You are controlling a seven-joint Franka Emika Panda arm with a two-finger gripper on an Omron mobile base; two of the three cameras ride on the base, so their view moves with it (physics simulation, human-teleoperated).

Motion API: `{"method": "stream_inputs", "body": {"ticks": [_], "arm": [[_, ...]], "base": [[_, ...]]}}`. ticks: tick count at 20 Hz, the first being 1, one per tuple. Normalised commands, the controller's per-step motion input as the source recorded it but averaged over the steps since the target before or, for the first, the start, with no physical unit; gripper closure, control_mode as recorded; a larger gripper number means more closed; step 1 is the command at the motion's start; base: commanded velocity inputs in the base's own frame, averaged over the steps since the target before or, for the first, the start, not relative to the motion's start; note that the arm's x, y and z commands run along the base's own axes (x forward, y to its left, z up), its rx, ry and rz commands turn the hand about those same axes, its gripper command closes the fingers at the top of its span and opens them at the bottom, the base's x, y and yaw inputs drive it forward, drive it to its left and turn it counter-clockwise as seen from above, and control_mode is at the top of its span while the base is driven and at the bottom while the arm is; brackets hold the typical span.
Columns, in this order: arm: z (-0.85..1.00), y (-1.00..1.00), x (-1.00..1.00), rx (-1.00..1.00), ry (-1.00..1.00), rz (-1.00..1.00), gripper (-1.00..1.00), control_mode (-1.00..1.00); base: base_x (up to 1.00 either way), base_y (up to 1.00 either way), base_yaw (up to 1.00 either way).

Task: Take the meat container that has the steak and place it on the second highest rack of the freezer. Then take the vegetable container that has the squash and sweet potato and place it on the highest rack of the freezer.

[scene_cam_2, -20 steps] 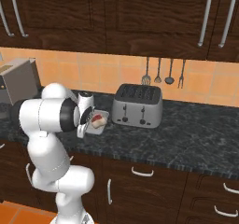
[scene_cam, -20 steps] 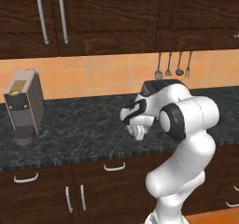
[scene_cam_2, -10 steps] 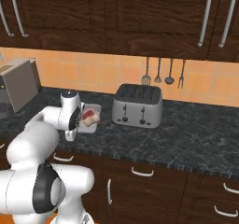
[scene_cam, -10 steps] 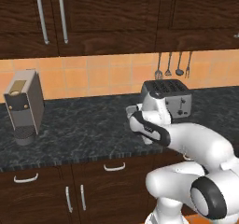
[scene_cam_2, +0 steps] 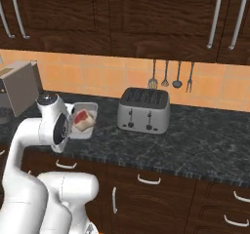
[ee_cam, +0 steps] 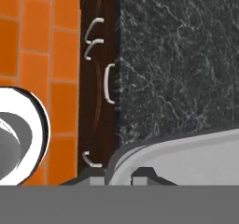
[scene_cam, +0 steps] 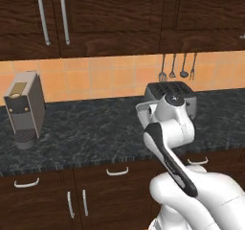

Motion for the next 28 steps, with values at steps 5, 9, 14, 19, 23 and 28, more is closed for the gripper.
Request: {"method": "stream_inputs", "body": {"ticks": [5,9,14,19,23,28], "arm": [[1.00,0.09,-0.31,0.00,0.11,-0.13,1.00,-1.00],[1.00,0.07,-0.28,0.00,0.10,-0.10,1.00,-1.00],[0.43,-0.21,-0.89,0.04,-0.14,0.01,1.00,-1.00],[0.96,-0.10,-1.00,0.00,-0.12,-0.01,1.00,-1.00],[0.92,0.00,-0.71,0.00,0.00,-0.06,1.00,-1.00],[0.46,0.04,-0.47,0.00,0.01,-0.05,1.00,-1.00]], "base": [[0.00,0.00,0.00],[0.00,0.00,0.00],[0.00,0.00,0.00],[0.00,0.00,0.00],[0.00,0.00,0.00],[0.00,0.00,0.00]]}}
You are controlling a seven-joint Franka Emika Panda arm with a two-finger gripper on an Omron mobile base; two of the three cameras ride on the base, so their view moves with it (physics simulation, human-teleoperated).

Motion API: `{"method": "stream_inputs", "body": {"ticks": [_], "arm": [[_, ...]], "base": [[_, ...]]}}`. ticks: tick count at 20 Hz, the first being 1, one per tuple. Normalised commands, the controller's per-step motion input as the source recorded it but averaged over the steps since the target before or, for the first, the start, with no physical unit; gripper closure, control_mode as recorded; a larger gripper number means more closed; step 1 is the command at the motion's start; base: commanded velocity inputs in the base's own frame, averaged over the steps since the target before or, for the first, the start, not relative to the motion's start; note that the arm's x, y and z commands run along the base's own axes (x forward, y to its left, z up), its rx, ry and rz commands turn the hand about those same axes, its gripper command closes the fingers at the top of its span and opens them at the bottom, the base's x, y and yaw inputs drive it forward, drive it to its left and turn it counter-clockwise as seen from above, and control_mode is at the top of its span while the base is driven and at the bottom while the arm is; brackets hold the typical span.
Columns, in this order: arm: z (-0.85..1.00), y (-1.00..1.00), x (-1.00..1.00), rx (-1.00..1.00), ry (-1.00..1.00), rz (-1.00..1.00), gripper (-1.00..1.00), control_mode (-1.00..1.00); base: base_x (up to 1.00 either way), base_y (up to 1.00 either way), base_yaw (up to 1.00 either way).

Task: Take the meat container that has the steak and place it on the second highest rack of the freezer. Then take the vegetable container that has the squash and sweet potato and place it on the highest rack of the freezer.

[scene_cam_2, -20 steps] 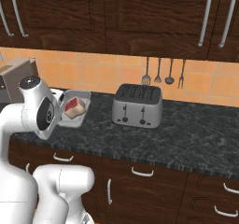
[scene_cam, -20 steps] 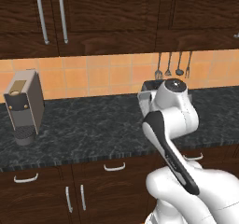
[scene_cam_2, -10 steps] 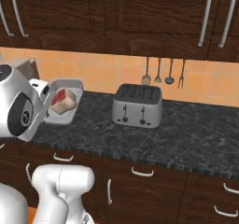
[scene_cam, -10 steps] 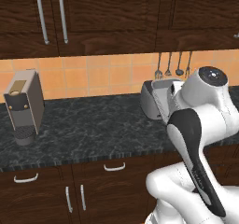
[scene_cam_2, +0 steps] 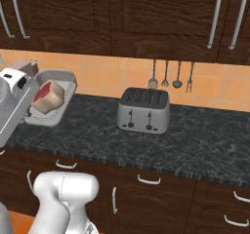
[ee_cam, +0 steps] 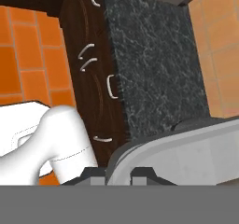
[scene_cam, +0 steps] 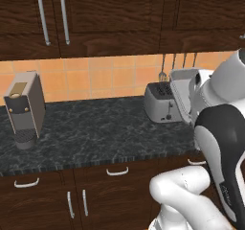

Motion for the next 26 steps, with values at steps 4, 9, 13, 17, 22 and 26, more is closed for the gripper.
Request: {"method": "stream_inputs", "body": {"ticks": [4,9,13,17,22,26], "arm": [[0.00,0.00,0.00,0.00,0.00,0.00,1.00,1.00],[0.00,0.00,0.00,0.00,0.00,0.00,1.00,1.00],[0.00,0.00,0.00,0.00,0.00,0.00,1.00,1.00],[0.00,0.00,0.00,0.00,0.00,0.00,1.00,1.00],[0.00,0.00,0.00,0.00,0.00,0.00,1.00,1.00],[0.00,0.00,0.00,0.00,0.00,0.00,1.00,1.00]], "base": [[-0.76,-0.12,-0.05],[-0.94,-0.39,-0.47],[-0.46,-0.03,-0.80],[-0.04,0.00,-0.93],[0.00,-0.02,-0.93],[0.00,-0.01,-0.89]]}}
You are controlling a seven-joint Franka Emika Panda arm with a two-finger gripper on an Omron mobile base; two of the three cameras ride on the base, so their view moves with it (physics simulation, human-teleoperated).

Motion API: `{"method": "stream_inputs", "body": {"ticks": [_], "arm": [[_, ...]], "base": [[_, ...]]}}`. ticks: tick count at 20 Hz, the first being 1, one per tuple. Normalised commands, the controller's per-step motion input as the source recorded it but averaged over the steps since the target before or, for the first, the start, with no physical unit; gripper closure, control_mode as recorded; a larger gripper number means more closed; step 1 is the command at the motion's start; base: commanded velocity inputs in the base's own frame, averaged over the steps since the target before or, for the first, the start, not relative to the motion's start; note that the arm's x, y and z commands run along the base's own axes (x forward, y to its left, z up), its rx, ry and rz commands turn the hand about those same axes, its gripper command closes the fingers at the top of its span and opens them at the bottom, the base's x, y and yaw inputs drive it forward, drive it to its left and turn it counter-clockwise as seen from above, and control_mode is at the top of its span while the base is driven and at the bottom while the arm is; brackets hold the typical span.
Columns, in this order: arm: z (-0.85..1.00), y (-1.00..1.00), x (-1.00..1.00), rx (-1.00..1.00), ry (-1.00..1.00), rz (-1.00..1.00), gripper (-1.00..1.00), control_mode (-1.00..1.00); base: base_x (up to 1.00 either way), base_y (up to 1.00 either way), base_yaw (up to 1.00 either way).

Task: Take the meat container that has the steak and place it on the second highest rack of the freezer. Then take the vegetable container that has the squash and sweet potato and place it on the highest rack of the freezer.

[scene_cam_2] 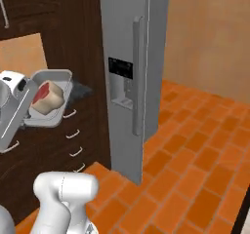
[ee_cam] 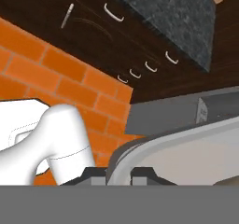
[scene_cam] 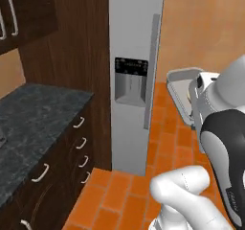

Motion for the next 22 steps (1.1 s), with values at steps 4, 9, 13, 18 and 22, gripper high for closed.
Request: {"method": "stream_inputs", "body": {"ticks": [4,9,13,18,22], "arm": [[0.00,0.00,0.00,0.00,0.00,0.00,1.00,1.00],[0.00,0.00,0.00,0.00,0.00,0.00,1.00,1.00],[0.00,0.00,0.00,0.00,0.00,0.00,1.00,1.00],[0.00,0.00,0.00,0.00,0.00,0.00,1.00,1.00],[0.00,0.00,0.00,0.00,0.00,0.00,1.00,1.00]], "base": [[0.11,0.00,-0.83],[0.41,0.00,-0.72],[0.79,-0.04,-0.53],[0.99,-0.14,-0.31],[1.00,-0.30,-0.10]]}}
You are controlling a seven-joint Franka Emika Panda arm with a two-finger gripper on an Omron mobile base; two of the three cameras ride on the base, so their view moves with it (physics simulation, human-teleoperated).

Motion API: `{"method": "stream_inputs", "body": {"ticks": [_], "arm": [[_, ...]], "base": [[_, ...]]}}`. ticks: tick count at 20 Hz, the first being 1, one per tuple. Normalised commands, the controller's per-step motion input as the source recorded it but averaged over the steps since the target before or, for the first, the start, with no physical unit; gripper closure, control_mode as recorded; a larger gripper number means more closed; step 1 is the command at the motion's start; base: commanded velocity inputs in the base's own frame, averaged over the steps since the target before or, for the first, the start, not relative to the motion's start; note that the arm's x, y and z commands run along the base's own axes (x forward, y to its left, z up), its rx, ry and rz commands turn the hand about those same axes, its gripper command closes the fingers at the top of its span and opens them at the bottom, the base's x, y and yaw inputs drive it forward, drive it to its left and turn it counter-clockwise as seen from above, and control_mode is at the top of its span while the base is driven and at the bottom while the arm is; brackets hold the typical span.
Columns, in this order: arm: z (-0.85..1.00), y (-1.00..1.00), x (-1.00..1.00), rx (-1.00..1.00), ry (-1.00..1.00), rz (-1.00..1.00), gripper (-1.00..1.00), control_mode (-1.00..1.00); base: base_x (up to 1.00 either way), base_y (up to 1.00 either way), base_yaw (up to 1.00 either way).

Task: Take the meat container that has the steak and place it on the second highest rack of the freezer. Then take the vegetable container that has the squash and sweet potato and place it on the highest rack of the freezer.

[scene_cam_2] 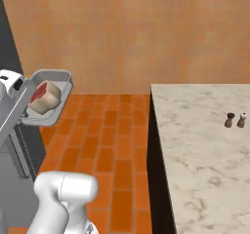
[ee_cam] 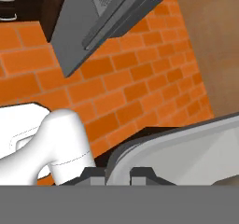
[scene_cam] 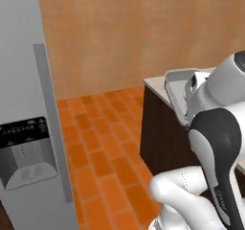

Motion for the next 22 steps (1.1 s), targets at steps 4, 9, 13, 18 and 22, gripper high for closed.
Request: {"method": "stream_inputs", "body": {"ticks": [4,9,13,18,22], "arm": [[0.00,0.00,0.00,0.00,0.00,0.00,1.00,1.00],[0.00,0.00,0.00,0.00,0.00,0.00,1.00,1.00],[0.00,0.00,0.00,0.00,0.00,0.00,1.00,1.00],[0.00,0.00,0.00,0.00,0.00,0.00,1.00,1.00],[0.00,0.00,0.00,0.00,0.00,0.00,1.00,1.00]], "base": [[1.00,-0.42,0.00],[1.00,-0.02,0.00],[1.00,0.00,0.04],[1.00,0.00,0.17],[0.96,0.00,0.67]]}}
